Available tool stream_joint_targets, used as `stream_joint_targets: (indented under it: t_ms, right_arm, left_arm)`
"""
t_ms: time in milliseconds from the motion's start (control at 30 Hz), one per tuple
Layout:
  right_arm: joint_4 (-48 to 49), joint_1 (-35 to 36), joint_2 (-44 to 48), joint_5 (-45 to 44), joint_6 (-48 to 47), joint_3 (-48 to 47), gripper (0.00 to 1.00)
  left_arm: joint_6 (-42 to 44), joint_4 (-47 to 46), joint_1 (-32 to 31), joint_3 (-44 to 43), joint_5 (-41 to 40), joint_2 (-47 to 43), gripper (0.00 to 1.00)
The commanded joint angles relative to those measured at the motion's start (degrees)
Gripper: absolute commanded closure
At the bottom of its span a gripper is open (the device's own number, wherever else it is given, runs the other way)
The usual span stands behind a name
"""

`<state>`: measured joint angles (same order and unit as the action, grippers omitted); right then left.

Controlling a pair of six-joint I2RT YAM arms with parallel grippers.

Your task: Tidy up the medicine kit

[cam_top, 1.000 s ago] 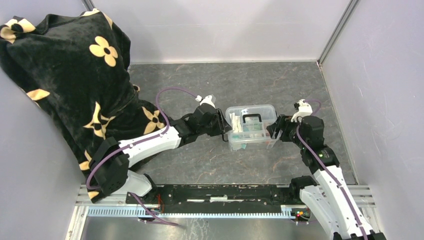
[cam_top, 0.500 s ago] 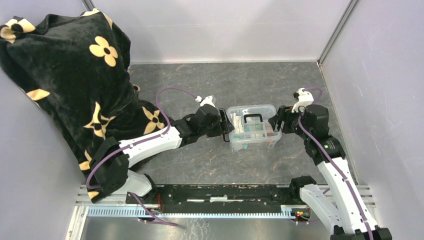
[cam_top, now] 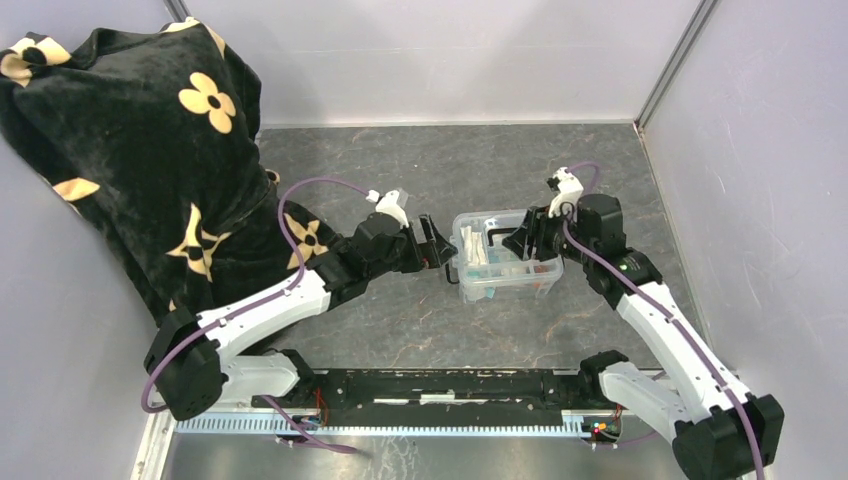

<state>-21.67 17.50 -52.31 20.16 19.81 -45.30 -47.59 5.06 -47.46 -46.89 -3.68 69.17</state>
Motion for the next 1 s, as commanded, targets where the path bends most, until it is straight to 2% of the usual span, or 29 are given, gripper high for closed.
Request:
stream_joint_targets:
  t_ms: [0, 167, 367, 667, 967]
  right_arm:
    - [6.9, 2.8, -2.5, 2.0, 2.6, -0.8, 0.43]
    - [10.5, 5.5, -5.7, 3.1, 3.8, -0.6, 0.48]
    - [14.9, 6.7, -8.5, 3.8, 5.4, 0.9, 0.66]
    - [21.0, 7.3, -12.1, 5.9, 7.8, 3.2, 0.91]
    - [21.2, 7.4, -14.6, 5.1, 6.4, 4.5, 0.97]
  left_arm:
    - [3.0, -7.8, 1.4, 2.6, 6.2, 0.3, 0.00]
    - [0.5, -12.8, 3.6, 5.2, 8.1, 0.9, 0.00]
    - [-4.0, -21.4, 7.1, 10.3, 12.7, 2.0, 0.00]
    - [-3.6, -23.4, 7.2, 9.6, 15.1, 7.0, 0.00]
    - [-5.4, -28.4, 7.2, 9.6, 17.2, 12.6, 0.00]
